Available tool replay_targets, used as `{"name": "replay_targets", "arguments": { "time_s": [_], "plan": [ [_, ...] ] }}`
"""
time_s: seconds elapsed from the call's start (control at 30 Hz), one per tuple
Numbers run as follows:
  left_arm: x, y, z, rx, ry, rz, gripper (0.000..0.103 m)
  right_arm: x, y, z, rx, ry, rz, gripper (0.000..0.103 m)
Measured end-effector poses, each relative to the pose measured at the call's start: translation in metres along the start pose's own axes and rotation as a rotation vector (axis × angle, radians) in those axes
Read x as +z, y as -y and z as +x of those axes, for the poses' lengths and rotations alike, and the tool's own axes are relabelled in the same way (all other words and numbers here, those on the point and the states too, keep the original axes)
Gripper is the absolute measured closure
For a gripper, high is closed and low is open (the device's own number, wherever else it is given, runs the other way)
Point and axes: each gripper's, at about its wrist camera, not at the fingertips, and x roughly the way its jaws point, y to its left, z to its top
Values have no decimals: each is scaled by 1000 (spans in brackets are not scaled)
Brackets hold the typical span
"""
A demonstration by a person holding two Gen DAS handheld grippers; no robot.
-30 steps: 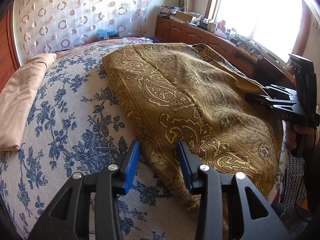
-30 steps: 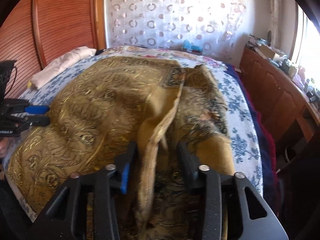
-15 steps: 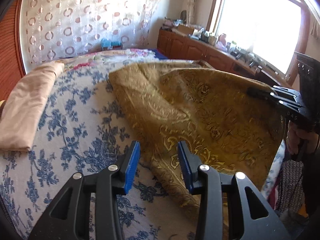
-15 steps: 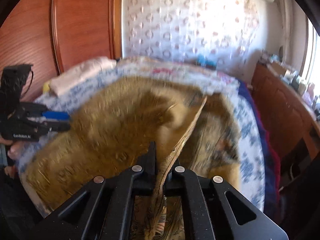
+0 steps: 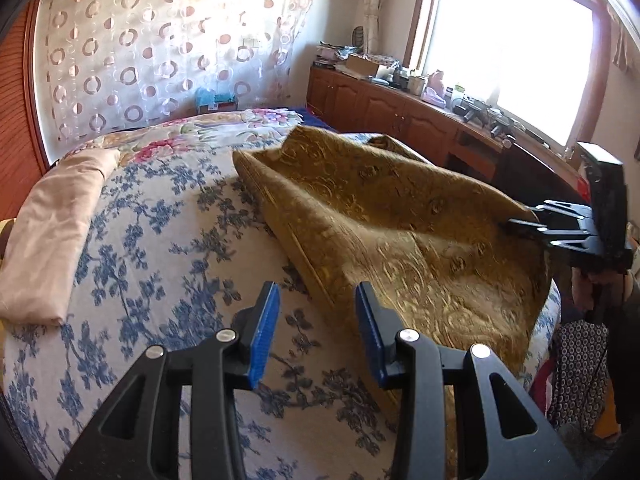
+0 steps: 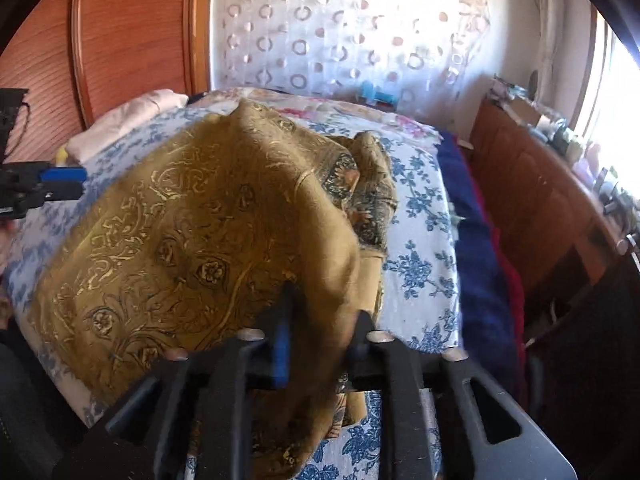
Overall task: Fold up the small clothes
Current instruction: 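Lift the gripped edge with the right gripper and fold it over the shirt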
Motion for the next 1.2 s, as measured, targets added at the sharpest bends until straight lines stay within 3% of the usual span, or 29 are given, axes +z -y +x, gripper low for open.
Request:
{"name": "replay_targets", "arguments": {
  "time_s": [0.1,0.2,0.3,0.47,0.63,0.83,0.87,0.93,1.03,1.1,1.2],
  "plan": [
    [17,-3,0,11,26,7,64,18,14,-17,39,77,44,62],
    [32,-5,2,13,47,16,64,48,26,-19,25,106,48,62],
    [44,-9,6,20,64,19,64,81,35,9,50,64,33,62],
    [53,-16,15,23,60,8,64,108,40,75,90,-49,19,62],
    [52,-20,28,14,30,4,64,104,47,123,107,-135,14,62],
    [49,-21,44,-6,-4,-5,64,98,55,143,139,-184,21,62],
    [48,-21,45,-7,-7,-5,64,97,55,143,145,-183,16,64],
    [48,-21,47,-8,-10,-5,64,98,52,139,169,-173,-7,102],
    [47,-22,48,-10,-11,-11,64,109,47,113,126,-64,-62,102],
    [46,-22,46,-11,-9,-15,64,124,54,87,52,25,-67,103],
    [44,-19,43,-14,-5,-14,64,142,72,67,-45,81,-46,103]
  ]
}}
